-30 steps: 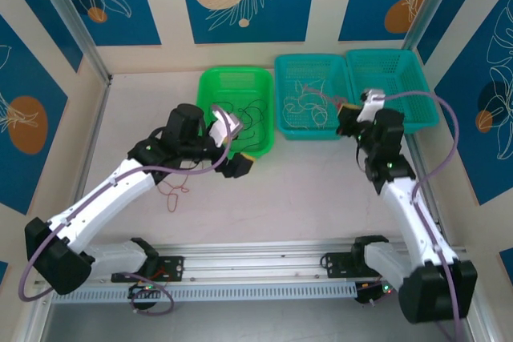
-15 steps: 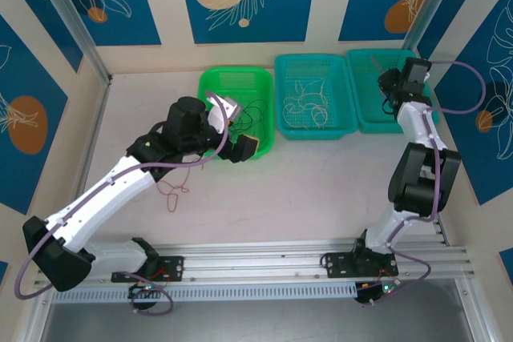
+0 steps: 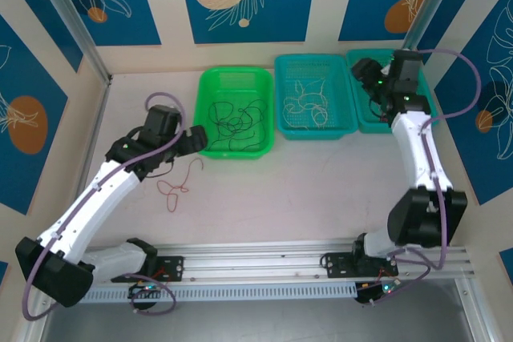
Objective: Untangle the cables
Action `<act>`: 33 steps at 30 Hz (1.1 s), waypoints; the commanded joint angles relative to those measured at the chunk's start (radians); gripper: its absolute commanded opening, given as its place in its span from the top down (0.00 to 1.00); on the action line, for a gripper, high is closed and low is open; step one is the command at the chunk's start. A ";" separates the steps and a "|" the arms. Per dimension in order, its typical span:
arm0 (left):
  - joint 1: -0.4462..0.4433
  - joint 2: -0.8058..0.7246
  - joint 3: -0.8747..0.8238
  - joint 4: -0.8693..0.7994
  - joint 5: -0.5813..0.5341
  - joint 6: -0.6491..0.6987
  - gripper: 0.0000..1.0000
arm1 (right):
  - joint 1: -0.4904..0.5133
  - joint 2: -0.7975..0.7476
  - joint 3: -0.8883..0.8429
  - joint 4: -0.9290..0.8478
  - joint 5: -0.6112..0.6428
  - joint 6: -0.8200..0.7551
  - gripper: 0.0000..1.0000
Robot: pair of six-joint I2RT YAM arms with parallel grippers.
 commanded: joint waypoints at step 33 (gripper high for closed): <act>0.283 0.105 -0.281 -0.114 0.349 0.005 1.00 | 0.481 -0.242 -0.223 -0.155 -0.046 -0.144 0.38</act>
